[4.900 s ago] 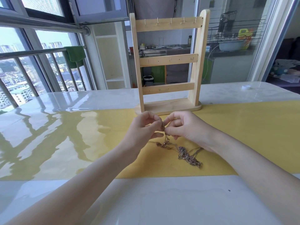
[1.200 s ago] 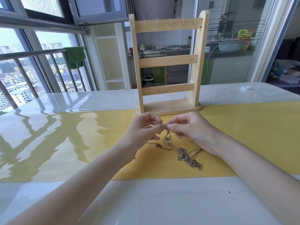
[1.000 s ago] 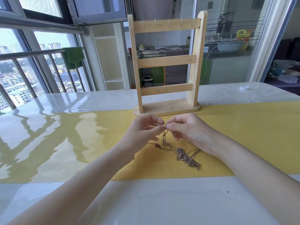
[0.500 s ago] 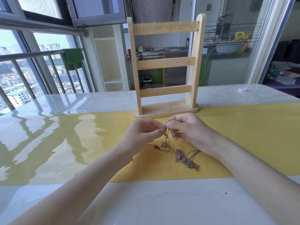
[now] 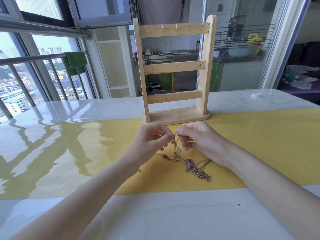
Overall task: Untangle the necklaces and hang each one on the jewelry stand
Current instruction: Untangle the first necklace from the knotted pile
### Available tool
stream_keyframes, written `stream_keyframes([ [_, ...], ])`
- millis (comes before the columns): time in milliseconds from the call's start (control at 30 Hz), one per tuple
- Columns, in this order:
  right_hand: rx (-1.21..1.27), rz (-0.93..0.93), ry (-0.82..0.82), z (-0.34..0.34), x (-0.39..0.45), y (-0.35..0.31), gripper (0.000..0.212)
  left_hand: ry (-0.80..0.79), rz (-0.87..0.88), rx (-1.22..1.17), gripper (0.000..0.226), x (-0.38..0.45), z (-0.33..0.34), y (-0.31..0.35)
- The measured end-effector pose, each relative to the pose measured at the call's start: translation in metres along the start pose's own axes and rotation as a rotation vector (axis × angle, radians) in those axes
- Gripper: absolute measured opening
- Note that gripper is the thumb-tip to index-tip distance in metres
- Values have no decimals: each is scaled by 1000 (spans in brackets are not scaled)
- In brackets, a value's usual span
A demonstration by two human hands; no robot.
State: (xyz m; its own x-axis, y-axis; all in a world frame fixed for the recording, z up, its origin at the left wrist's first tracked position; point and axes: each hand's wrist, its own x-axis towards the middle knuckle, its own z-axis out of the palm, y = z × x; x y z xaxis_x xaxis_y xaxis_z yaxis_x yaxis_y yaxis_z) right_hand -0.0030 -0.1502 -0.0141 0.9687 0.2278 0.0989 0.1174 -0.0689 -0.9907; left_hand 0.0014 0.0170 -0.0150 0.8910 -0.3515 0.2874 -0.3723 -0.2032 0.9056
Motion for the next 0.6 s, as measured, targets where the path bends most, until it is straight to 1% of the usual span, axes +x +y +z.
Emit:
stream_keyframes([
  [133,-6,-4,-22,0,0,0,17,-71,82,57,15,-1,1,1],
  [233,-7,-5,-37,0,-1,0,15,-104,103,110,14,-2,1,-1],
  [367,47,7,-32,-1,0,-2,25,-78,97,146,16,-1,1,-4],
  [433,96,15,-25,-2,0,-2,26,-65,97,159,16,0,-1,-4],
  [533,177,28,-6,-4,1,-1,25,-87,138,260,19,-1,0,-3],
  [600,197,34,6,-6,1,-1,25,-82,155,285,21,-3,3,-2],
])
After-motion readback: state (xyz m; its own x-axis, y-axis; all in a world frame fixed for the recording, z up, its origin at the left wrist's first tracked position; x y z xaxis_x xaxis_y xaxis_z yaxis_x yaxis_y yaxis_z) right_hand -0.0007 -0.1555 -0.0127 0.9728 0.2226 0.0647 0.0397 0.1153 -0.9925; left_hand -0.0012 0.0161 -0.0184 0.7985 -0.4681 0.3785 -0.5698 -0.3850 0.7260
